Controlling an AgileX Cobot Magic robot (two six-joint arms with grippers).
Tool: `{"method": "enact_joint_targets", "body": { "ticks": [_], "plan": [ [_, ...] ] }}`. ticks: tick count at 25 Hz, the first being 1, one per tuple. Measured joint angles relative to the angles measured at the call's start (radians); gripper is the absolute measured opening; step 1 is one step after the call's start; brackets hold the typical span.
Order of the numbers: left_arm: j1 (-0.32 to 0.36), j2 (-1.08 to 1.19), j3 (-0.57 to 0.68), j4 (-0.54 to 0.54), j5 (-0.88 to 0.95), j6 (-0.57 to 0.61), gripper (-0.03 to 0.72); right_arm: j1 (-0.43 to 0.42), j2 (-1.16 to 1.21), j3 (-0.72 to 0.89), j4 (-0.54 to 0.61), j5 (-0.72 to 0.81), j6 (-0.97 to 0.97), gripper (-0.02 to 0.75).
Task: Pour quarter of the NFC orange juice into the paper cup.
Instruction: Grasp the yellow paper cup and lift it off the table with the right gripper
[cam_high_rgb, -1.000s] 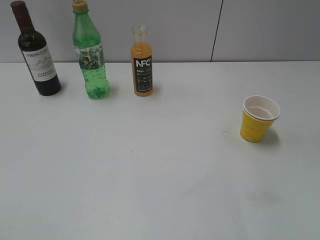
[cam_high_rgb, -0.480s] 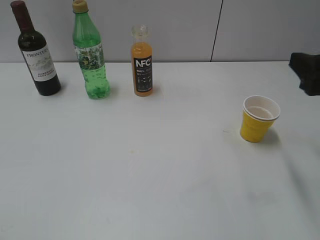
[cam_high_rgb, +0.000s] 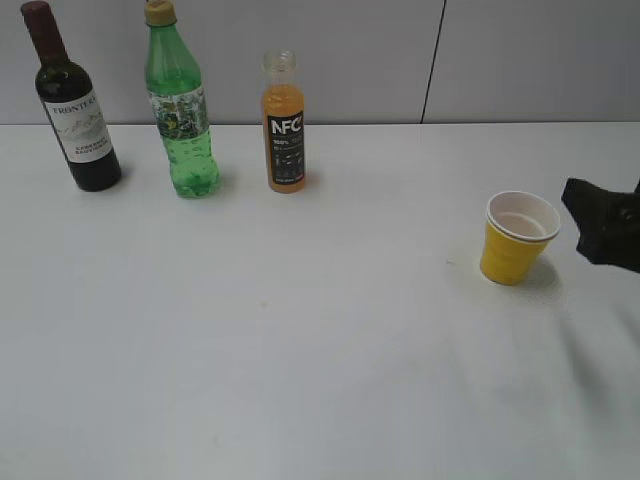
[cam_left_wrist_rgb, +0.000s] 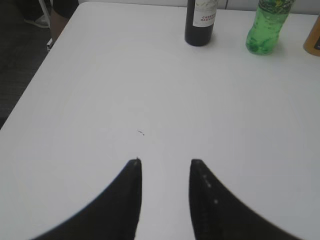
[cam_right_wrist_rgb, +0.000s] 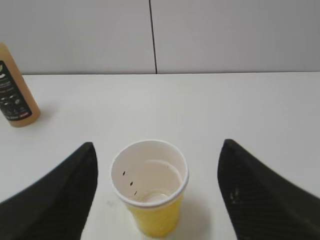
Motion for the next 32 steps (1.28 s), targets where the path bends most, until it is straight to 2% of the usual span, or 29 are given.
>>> {"method": "enact_joint_targets", "body": {
  "ticks": [7, 10, 15, 22, 32],
  "plan": [
    [0.000, 0.000, 0.000, 0.000, 0.000, 0.000, 0.238, 0.002, 0.107, 0.100, -0.060, -0.243, 0.030, 0.596],
    [0.000, 0.000, 0.000, 0.000, 0.000, 0.000, 0.238, 0.002, 0.172, 0.108, -0.095, -0.330, 0.039, 0.653],
    [0.000, 0.000, 0.000, 0.000, 0.000, 0.000, 0.238, 0.002, 0.313, 0.108, -0.126, -0.422, 0.049, 0.666],
    [0.000, 0.000, 0.000, 0.000, 0.000, 0.000, 0.238, 0.002, 0.463, 0.107, -0.114, -0.437, 0.050, 0.662],
    [0.000, 0.000, 0.000, 0.000, 0.000, 0.000, 0.238, 0.002, 0.508, 0.097, -0.093, -0.441, 0.051, 0.622]
  ]
}}
